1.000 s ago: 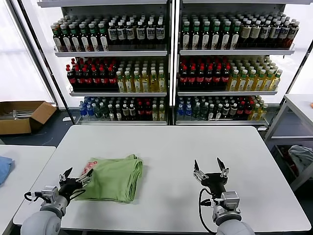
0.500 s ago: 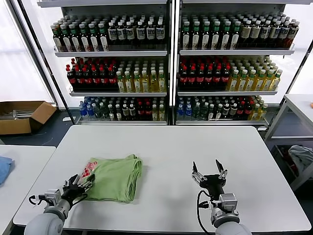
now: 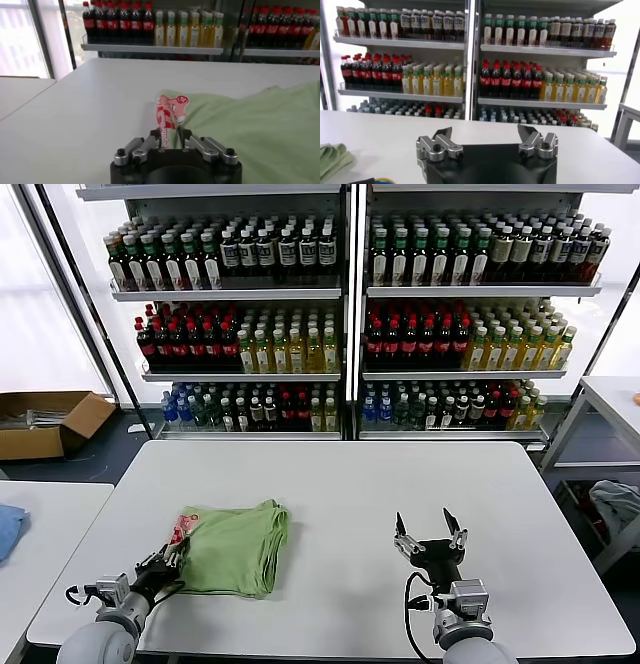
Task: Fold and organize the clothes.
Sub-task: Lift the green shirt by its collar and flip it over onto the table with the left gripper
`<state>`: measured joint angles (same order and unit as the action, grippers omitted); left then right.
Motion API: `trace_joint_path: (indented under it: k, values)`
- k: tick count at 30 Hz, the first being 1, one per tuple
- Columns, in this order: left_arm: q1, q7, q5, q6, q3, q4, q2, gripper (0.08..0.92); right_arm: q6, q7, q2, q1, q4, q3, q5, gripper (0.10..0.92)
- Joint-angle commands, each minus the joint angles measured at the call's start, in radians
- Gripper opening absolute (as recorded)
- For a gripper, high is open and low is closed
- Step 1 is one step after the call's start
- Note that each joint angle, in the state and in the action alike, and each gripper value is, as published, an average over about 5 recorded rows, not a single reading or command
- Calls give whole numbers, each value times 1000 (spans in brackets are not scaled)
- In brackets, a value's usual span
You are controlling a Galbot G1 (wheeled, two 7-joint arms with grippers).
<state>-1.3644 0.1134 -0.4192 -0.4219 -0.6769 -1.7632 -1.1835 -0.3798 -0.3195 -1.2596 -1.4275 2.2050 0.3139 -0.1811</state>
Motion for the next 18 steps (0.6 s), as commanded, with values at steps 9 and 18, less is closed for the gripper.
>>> trace_joint_path:
  k: [9,18]
  values:
    - [-8,-1,-63,4,-123,-46,93,115,-3,-3,13,10,9,9,-6,823]
    - [-21,0,-147,16,-378,40,394,115,-3,-6,15,20,11,0,-15,823]
